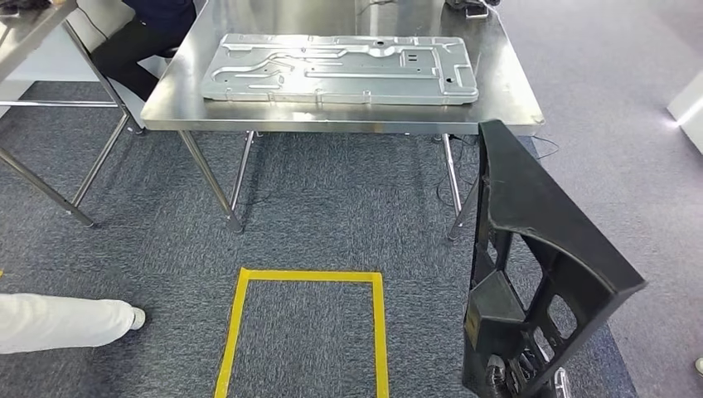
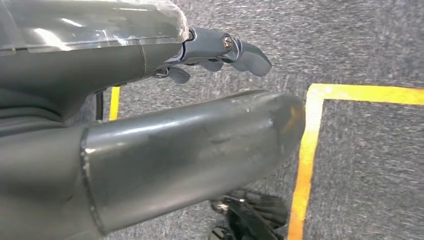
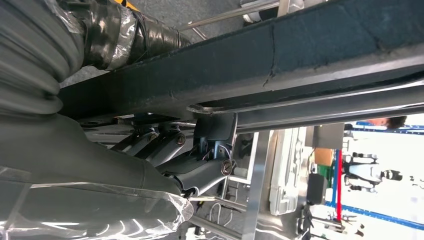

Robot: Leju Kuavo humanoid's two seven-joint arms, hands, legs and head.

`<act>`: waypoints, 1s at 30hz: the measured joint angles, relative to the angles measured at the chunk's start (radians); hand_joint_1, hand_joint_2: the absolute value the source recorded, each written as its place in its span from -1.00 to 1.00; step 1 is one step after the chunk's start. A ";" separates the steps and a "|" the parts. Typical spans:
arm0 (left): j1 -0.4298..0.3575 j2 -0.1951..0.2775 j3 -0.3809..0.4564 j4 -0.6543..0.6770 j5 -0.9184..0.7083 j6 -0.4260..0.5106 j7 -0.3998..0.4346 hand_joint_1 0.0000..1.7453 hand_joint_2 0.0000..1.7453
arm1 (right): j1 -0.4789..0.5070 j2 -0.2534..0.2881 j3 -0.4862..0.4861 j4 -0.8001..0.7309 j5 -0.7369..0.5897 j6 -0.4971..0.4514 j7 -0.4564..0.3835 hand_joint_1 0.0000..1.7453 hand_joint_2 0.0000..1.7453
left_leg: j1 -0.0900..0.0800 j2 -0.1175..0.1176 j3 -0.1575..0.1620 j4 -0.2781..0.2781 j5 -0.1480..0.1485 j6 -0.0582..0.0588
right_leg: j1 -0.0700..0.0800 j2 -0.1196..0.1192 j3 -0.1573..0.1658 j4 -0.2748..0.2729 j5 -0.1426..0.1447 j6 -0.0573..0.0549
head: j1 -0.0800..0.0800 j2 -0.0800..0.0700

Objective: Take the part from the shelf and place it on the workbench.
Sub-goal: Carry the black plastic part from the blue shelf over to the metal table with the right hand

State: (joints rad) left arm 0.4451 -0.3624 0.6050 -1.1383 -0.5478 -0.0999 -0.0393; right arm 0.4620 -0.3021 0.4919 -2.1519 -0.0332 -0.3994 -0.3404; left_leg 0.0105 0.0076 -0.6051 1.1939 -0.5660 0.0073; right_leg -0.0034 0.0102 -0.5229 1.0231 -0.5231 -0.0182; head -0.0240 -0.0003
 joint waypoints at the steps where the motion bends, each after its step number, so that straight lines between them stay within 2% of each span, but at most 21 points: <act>1: 0.002 0.000 0.000 -0.002 0.000 0.000 0.001 -1.00 -1.00 | 0.000 0.000 0.001 0.000 0.000 0.000 0.000 1.00 1.00 | -0.003 -0.002 0.023 -0.063 0.035 0.007 | 0.002 0.001 0.008 0.001 -0.007 0.003 | 0.000 0.000; 2: 0.003 0.000 -0.001 -0.005 0.001 0.000 0.001 -1.00 -1.00 | -0.001 0.000 0.002 0.000 0.000 0.000 0.000 1.00 1.00 | -0.005 -0.004 0.042 -0.112 0.054 0.013 | 0.003 0.003 0.011 0.002 -0.012 0.007 | 0.000 0.000; 3: 0.004 0.000 -0.001 -0.007 0.001 -0.001 0.002 -1.00 -1.00 | -0.002 -0.001 0.002 0.000 0.000 0.000 0.001 1.00 1.00 | -0.009 -0.006 0.053 -0.141 0.060 0.019 | 0.003 0.004 0.013 0.002 -0.015 0.013 | 0.000 0.000; 6: 0.008 0.000 -0.004 -0.014 0.001 -0.001 0.004 -1.00 -1.00 | -0.002 -0.002 0.005 0.000 0.001 -0.006 0.005 1.00 1.00 | -0.011 -0.006 0.067 -0.171 0.055 0.037 | -0.001 0.005 0.017 0.010 -0.009 0.030 | 0.001 0.000; 8: 0.010 0.000 -0.007 -0.018 0.002 -0.002 0.005 -1.00 -1.00 | -0.004 -0.005 0.007 0.000 0.002 -0.016 0.012 1.00 1.00 | -0.006 -0.005 0.086 -0.186 0.058 0.047 | -0.002 0.001 0.005 0.050 -0.031 0.039 | 0.001 0.000; 9: 0.010 0.000 -0.009 -0.020 0.002 -0.003 0.006 -1.00 -1.00 | -0.007 -0.008 0.010 0.000 0.000 -0.021 0.018 1.00 1.00 | -0.003 -0.005 0.093 -0.190 0.058 0.050 | -0.005 -0.001 -0.018 0.095 -0.057 0.045 | 0.001 0.000; 11: 0.011 0.000 -0.012 -0.022 0.002 -0.006 0.007 -1.00 -1.00 | -0.013 -0.015 0.018 0.001 0.000 -0.027 0.033 1.00 1.00 | -0.002 -0.007 0.098 -0.191 0.053 0.051 | -0.010 -0.003 -0.090 0.215 -0.111 0.056 | 0.001 0.000; 12: 0.011 0.000 -0.013 -0.022 0.000 -0.007 0.008 -1.00 -1.00 | -0.015 -0.019 0.023 0.001 0.006 -0.031 0.044 1.00 1.00 | -0.002 -0.009 0.101 -0.191 0.049 0.049 | -0.014 -0.004 -0.120 0.257 -0.121 0.060 | 0.001 0.000; 13: 0.011 0.000 -0.013 -0.022 -0.001 -0.008 0.009 -1.00 -1.00 | -0.016 -0.023 0.029 0.002 0.016 -0.036 0.055 1.00 1.00 | 0.000 -0.013 0.107 -0.191 0.044 0.047 | -0.018 -0.004 -0.134 0.267 -0.110 0.064 | 0.001 0.000; 14: 0.011 0.000 -0.014 -0.022 -0.004 -0.009 0.010 -1.00 -1.00 | -0.017 -0.027 0.034 0.003 0.028 -0.041 0.066 1.00 1.00 | 0.002 -0.018 0.115 -0.191 0.039 0.044 | -0.021 -0.005 -0.130 0.239 -0.077 0.066 | 0.001 0.000; 16: 0.011 0.000 -0.014 -0.022 -0.008 -0.010 0.010 -1.00 -1.00 | -0.023 -0.033 0.047 0.004 0.044 -0.052 0.086 1.00 1.00 | 0.006 -0.029 0.133 -0.192 0.025 0.036 | -0.027 0.005 -0.083 0.113 0.009 0.069 | 0.001 0.000; 18: 0.009 0.000 -0.015 -0.022 -0.010 -0.013 0.010 -1.00 -1.00 | -0.031 -0.041 0.063 0.006 0.054 -0.065 0.107 1.00 1.00 | 0.009 -0.039 0.140 -0.191 0.016 0.025 | -0.025 0.022 -0.055 0.025 0.030 0.063 | 0.002 0.000; 20: 0.009 0.000 -0.016 -0.023 -0.012 -0.016 0.011 -1.00 -1.00 | -0.035 -0.049 0.080 0.009 0.058 -0.076 0.125 1.00 1.00 | 0.009 -0.048 0.141 -0.187 0.015 0.010 | -0.018 0.025 -0.054 0.011 0.018 0.047 | 0.002 0.000; 21: 0.010 0.000 -0.017 -0.024 -0.013 -0.016 0.011 -1.00 -1.00 | -0.036 -0.051 0.086 0.009 0.059 -0.080 0.130 1.00 1.00 | 0.009 -0.049 0.143 -0.185 0.013 0.003 | -0.019 0.021 -0.048 0.010 0.023 0.039 | 0.001 0.000; 22: 0.011 0.000 -0.017 -0.025 -0.013 -0.017 0.011 -1.00 -1.00 | -0.038 -0.053 0.091 0.010 0.060 -0.081 0.132 1.00 1.00 | 0.009 -0.046 0.145 -0.175 0.011 -0.002 | -0.020 0.015 -0.040 0.006 0.025 0.032 | 0.001 0.000; 23: 0.010 0.000 -0.017 -0.026 -0.013 -0.017 0.011 -1.00 -1.00 | -0.040 -0.054 0.096 0.010 0.061 -0.083 0.133 1.00 1.00 | 0.009 -0.038 0.134 -0.149 0.004 -0.004 | -0.020 0.008 -0.030 0.002 0.023 0.025 | 0.000 0.000; 24: 0.009 0.000 -0.017 -0.026 -0.013 -0.017 0.011 -1.00 -1.00 | -0.042 -0.054 0.099 0.010 0.062 -0.083 0.134 1.00 1.00 | 0.010 -0.030 0.109 -0.101 -0.011 -0.005 | -0.020 0.001 -0.021 -0.001 0.020 0.018 | 0.000 0.000; 27: 0.009 0.000 -0.018 -0.027 -0.015 -0.018 0.012 -1.00 -1.00 | -0.046 -0.058 0.111 0.011 0.079 -0.090 0.165 1.00 1.00 | 0.009 -0.017 -0.018 0.093 -0.086 -0.008 | -0.011 -0.021 -0.005 -0.003 0.004 0.003 | -0.002 0.000; 28: 0.010 0.000 -0.018 -0.027 -0.017 -0.019 0.012 -1.00 -1.00 | -0.047 -0.059 0.116 0.013 0.088 -0.097 0.187 1.00 1.00 | 0.009 -0.016 -0.045 0.118 -0.093 -0.006 | -0.008 -0.025 0.003 -0.003 -0.003 0.001 | -0.002 0.000; 29: 0.011 0.000 -0.017 -0.027 -0.018 -0.020 0.013 -1.00 -1.00 | -0.049 -0.060 0.121 0.016 0.096 -0.104 0.209 1.00 1.00 | 0.008 -0.016 -0.054 0.107 -0.076 -0.003 | -0.005 -0.028 0.011 -0.003 -0.010 0.001 | -0.002 0.000; 30: 0.012 0.000 -0.017 -0.027 -0.021 -0.022 0.013 -1.00 -1.00 | -0.052 -0.062 0.128 0.020 0.103 -0.112 0.231 1.00 1.00 | 0.005 -0.015 -0.046 0.061 -0.037 0.003 | -0.002 -0.030 0.022 -0.003 -0.018 0.001 | -0.002 0.000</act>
State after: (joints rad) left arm 0.4572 -0.3622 0.5884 -1.1658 -0.5684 -0.1223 -0.0259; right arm 0.4103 -0.3640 0.6194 -2.1321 0.0696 -0.5119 -0.1093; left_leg 0.0157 -0.0077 -0.6514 1.2549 -0.6031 0.0104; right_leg -0.0052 -0.0203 -0.5006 1.0197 -0.5410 -0.0176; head -0.0261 -0.0003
